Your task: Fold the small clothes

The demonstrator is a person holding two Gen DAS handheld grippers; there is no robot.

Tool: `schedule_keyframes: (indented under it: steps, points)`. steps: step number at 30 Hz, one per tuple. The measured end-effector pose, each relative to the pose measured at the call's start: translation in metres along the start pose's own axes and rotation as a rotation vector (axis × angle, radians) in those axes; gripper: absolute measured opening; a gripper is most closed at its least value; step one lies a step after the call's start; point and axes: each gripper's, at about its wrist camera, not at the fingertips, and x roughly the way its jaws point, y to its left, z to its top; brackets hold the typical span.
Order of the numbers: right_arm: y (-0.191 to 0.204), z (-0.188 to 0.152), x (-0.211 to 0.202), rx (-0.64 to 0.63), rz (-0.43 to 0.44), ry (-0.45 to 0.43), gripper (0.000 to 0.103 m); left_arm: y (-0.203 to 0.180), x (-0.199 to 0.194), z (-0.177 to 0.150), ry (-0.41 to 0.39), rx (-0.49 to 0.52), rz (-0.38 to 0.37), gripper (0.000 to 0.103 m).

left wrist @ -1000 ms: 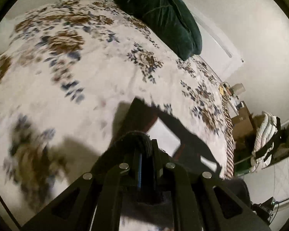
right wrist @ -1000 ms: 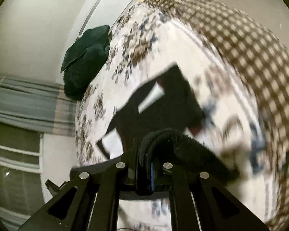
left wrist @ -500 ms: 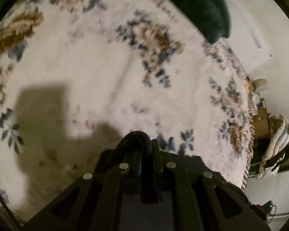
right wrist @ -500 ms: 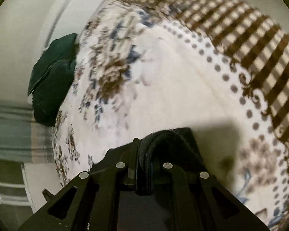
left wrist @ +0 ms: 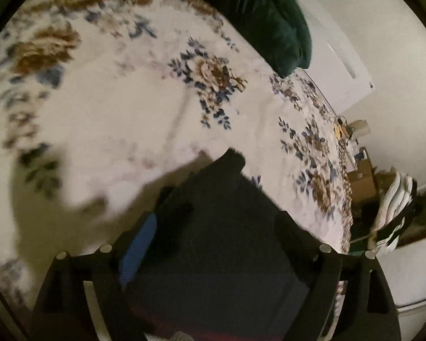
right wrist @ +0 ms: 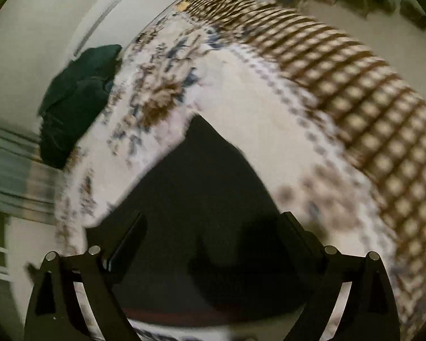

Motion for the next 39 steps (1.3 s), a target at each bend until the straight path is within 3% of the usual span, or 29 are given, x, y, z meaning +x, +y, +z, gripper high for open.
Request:
schedule_keyframes:
  steps: [3, 6, 11, 16, 18, 23, 25, 26, 27, 28, 29, 30, 34, 39]
  points:
    - [-0.019, -0.042, -0.015, 0.019, -0.062, -0.01, 0.096, 0.011, -0.03, -0.042, -0.016, 0.024, 0.062, 0.085]
    - [-0.05, -0.087, -0.016, 0.164, -0.04, 0.012, 0.096, 0.033, -0.051, -0.089, -0.021, -0.009, 0.126, 0.085]
    - [-0.089, -0.129, 0.026, 0.357, 0.159, 0.082, 0.096, 0.062, -0.031, -0.135, 0.039, -0.155, 0.088, 0.085]
    - [-0.102, -0.127, 0.065, 0.444, 0.315, 0.076, 0.098, 0.069, 0.005, -0.14, 0.037, -0.234, 0.009, 0.087]
    - [-0.101, -0.123, 0.07, 0.441, 0.331, 0.067, 0.098, 0.066, 0.021, -0.134, 0.027, -0.253, 0.016, 0.096]
    - [-0.099, -0.123, 0.074, 0.454, 0.34, 0.049, 0.098, 0.085, 0.06, -0.126, 0.029, -0.405, 0.021, 0.096]
    - [-0.102, -0.124, 0.075, 0.464, 0.354, 0.046, 0.098, 0.08, 0.061, -0.124, -0.002, -0.401, 0.052, 0.096]
    - [-0.104, -0.125, 0.075, 0.477, 0.357, 0.041, 0.097, 0.074, 0.059, -0.122, -0.017, -0.38, 0.073, 0.089]
    - [-0.106, -0.126, 0.075, 0.49, 0.364, 0.031, 0.094, 0.068, 0.056, -0.121, -0.045, -0.35, 0.075, 0.068]
    - [-0.108, -0.127, 0.074, 0.499, 0.359, 0.022, 0.077, 0.061, 0.05, -0.12, -0.069, -0.311, 0.072, 0.055]
    - [-0.11, -0.128, 0.074, 0.504, 0.347, 0.023, 0.052, 0.056, 0.047, -0.12, -0.079, -0.286, 0.076, 0.041]
    - [-0.11, -0.13, 0.075, 0.508, 0.347, 0.023, 0.045, 0.052, 0.043, -0.119, -0.092, -0.258, 0.075, 0.033]
    - [-0.103, -0.133, 0.06, 0.488, 0.323, -0.005, 0.034, 0.048, 0.024, -0.119, -0.117, -0.22, 0.057, 0.025]
    - [-0.096, -0.146, 0.025, 0.449, 0.33, -0.009, 0.031, 0.037, -0.022, -0.126, -0.137, -0.125, 0.029, 0.02]
